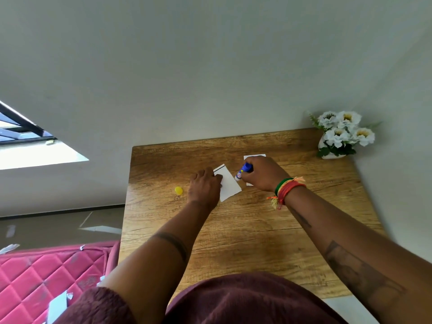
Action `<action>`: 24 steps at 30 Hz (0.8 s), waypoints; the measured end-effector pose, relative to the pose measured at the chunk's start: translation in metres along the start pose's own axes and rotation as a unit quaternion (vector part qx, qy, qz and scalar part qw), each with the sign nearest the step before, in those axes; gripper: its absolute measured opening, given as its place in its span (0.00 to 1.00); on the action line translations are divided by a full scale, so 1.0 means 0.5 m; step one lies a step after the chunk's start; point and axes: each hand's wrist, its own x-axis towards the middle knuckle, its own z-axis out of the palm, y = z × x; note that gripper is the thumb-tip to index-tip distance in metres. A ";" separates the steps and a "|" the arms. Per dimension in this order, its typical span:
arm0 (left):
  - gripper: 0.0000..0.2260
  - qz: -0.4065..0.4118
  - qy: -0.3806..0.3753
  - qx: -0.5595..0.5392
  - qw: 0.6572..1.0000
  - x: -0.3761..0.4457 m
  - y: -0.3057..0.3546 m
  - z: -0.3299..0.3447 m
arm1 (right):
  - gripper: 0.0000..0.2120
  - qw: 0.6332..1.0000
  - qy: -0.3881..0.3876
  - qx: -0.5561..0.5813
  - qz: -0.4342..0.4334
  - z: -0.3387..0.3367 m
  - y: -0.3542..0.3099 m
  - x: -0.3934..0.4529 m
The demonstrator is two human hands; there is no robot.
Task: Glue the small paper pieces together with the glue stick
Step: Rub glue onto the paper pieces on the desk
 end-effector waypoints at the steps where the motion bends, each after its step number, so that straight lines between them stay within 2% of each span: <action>1: 0.16 -0.002 0.011 -0.003 1.000 0.001 0.002 0.001 | 0.10 1.000 0.000 -0.002 -0.006 0.004 -0.006 0.000; 9: 0.14 0.003 0.028 0.005 1.000 0.013 -0.001 0.016 | 0.05 0.999 -0.004 -0.041 -0.035 0.069 -0.013 -0.011; 16: 0.15 -0.011 0.034 -0.004 0.999 0.017 -0.002 0.021 | 0.11 0.996 0.003 -0.070 -0.050 0.080 -0.006 -0.019; 24: 0.16 -0.013 0.030 -0.020 0.999 0.013 -0.001 0.015 | 0.15 0.991 -0.123 -0.043 -0.030 0.058 -0.015 -0.012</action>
